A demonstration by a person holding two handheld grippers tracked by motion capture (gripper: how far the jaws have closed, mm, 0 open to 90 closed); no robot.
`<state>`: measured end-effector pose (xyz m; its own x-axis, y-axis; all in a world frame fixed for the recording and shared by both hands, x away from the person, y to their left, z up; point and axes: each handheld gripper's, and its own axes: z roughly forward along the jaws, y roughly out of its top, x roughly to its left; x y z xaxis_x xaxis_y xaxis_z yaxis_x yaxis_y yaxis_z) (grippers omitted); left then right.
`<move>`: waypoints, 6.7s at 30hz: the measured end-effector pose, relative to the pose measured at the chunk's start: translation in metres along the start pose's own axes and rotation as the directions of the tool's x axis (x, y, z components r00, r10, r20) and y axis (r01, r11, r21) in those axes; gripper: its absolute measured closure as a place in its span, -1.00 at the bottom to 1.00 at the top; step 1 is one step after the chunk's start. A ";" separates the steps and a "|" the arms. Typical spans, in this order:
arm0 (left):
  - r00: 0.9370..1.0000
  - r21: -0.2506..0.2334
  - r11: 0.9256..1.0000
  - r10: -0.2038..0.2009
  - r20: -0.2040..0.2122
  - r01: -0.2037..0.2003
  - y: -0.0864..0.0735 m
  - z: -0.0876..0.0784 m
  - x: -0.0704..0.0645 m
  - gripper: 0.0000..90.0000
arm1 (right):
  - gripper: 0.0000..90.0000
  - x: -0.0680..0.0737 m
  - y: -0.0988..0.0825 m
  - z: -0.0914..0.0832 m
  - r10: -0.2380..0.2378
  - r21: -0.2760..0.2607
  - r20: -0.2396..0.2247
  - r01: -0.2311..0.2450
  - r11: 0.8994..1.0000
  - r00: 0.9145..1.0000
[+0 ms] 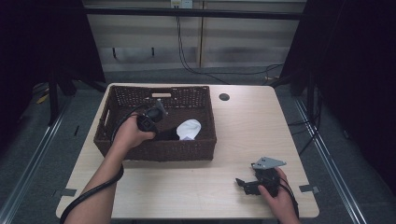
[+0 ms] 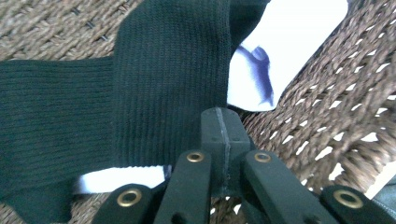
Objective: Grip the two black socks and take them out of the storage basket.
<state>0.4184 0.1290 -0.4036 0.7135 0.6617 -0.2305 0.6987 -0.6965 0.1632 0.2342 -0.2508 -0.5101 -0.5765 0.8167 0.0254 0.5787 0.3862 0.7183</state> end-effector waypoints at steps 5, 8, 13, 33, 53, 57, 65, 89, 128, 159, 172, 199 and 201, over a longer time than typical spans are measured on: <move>1.000 -0.002 1.000 -0.004 -0.015 0.004 0.000 -0.007 0.001 1.00 | -0.73 0.000 0.000 0.000 0.000 0.000 0.000 0.000 1.000 1.000; 1.000 0.001 1.000 -0.017 -0.024 0.017 0.000 -0.009 0.004 1.00 | -0.73 0.000 0.000 0.000 0.000 0.000 0.000 0.000 1.000 1.000; 0.998 -0.047 0.998 -0.037 -0.046 0.035 0.005 -0.004 0.008 0.17 | -0.73 0.000 0.000 0.000 0.000 0.000 0.000 0.000 1.000 1.000; 0.987 -0.004 0.987 -0.159 -0.005 0.159 0.014 0.025 0.023 -0.27 | -0.73 0.000 0.000 0.000 0.004 -0.001 0.000 -0.004 1.000 1.000; 0.980 0.050 0.985 -0.158 -0.117 0.165 0.012 0.004 0.020 0.97 | -0.73 0.000 0.000 0.000 0.001 0.000 0.000 -0.001 1.000 1.000; 0.984 0.051 0.988 -0.142 -0.104 0.148 0.011 -0.005 0.019 0.98 | -0.73 0.000 0.000 0.000 0.004 -0.001 0.000 -0.004 1.000 1.000; 0.990 0.042 0.991 -0.122 -0.070 0.125 0.014 -0.008 0.016 0.76 | -0.73 0.000 0.000 0.000 0.003 -0.002 0.001 -0.003 1.000 1.000; 0.992 0.103 0.987 -0.116 -0.052 0.121 0.021 0.017 0.019 0.98 | -0.73 0.000 0.000 0.000 0.004 -0.001 0.000 -0.004 1.000 1.000; 0.995 0.053 0.996 -0.072 -0.075 0.076 0.042 -0.141 -0.016 0.99 | -0.73 0.000 0.000 0.000 0.000 -0.001 0.000 0.000 1.000 1.000; 0.996 0.011 1.000 0.022 -0.088 -0.021 0.041 -0.256 -0.068 0.99 | -0.73 0.000 0.000 0.000 0.000 0.002 0.000 0.000 1.000 1.000; 0.985 -0.027 0.985 0.167 -0.042 -0.168 0.020 -0.278 -0.126 0.99 | -0.73 0.000 0.000 0.000 -0.003 -0.001 0.000 0.003 1.000 1.000; 0.956 0.103 0.950 0.292 0.035 -0.294 0.021 -0.148 -0.147 0.98 | -0.73 0.000 0.000 0.000 -0.002 -0.001 0.001 0.002 1.000 1.000; 0.958 0.108 0.952 0.284 0.039 -0.287 0.022 -0.138 -0.145 0.98 | -0.73 0.000 0.000 0.000 -0.002 -0.002 0.002 0.002 1.000 1.000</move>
<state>0.3373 0.0559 -0.2341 0.8799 0.4251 -0.2122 0.4548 -0.8828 0.1177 0.2344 -0.2507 -0.5101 -0.5766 0.8167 0.0230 0.5767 0.3869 0.7196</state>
